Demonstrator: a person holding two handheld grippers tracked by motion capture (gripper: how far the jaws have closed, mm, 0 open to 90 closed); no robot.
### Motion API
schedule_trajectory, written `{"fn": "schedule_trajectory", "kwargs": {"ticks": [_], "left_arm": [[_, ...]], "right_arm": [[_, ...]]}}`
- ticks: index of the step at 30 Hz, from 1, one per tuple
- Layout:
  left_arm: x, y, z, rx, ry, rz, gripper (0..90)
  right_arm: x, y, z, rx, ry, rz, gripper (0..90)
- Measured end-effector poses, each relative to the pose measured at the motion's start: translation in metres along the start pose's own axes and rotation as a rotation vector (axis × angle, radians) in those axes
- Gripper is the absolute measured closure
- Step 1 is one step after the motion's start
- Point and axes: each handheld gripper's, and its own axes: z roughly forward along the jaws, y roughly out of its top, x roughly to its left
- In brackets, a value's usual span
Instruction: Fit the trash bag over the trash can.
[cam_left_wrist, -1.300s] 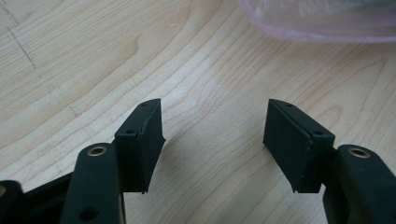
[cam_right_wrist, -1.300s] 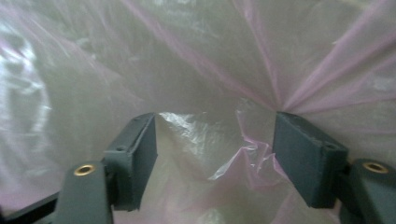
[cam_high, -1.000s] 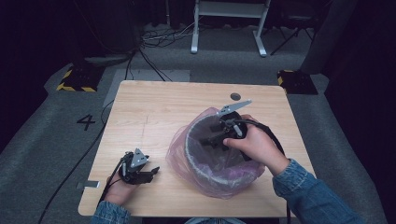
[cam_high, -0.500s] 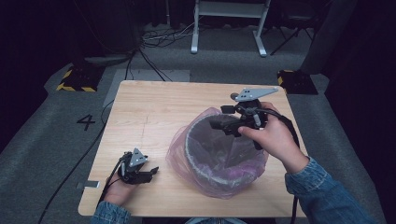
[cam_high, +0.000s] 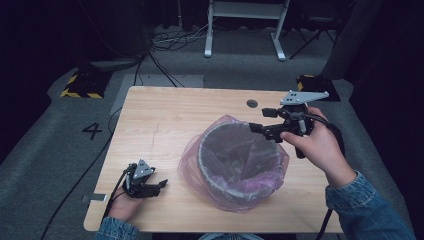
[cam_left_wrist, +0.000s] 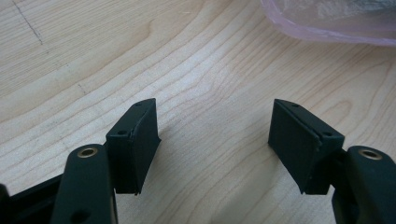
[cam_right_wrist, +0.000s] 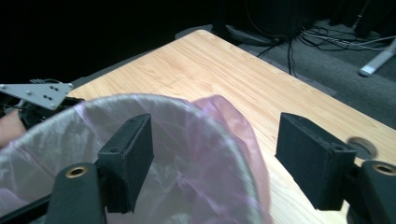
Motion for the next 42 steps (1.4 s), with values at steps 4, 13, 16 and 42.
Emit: {"fn": "schedule_trajectory", "kwargs": {"ticks": [4, 13, 16, 42], "left_arm": [[0.002, -0.001, -0.001, 0.001, -0.011, 0.005, 31.5], [0.003, -0.003, -0.003, 0.006, -0.016, 0.007, 28.2], [0.003, -0.004, -0.004, 0.004, -0.013, 0.006, 27.5], [0.004, -0.008, -0.008, 0.009, 0.014, -0.011, 25.6]], "right_arm": [[-0.007, -0.006, -0.011, 0.001, -0.021, 0.007, 28.1], [-0.021, -0.024, -0.039, -0.005, -0.079, 0.036, 28.1], [-0.026, -0.032, -0.047, -0.003, -0.096, 0.048, 28.1], [-0.06, -0.126, -0.074, 0.099, -0.165, 0.116, 26.3]]}}
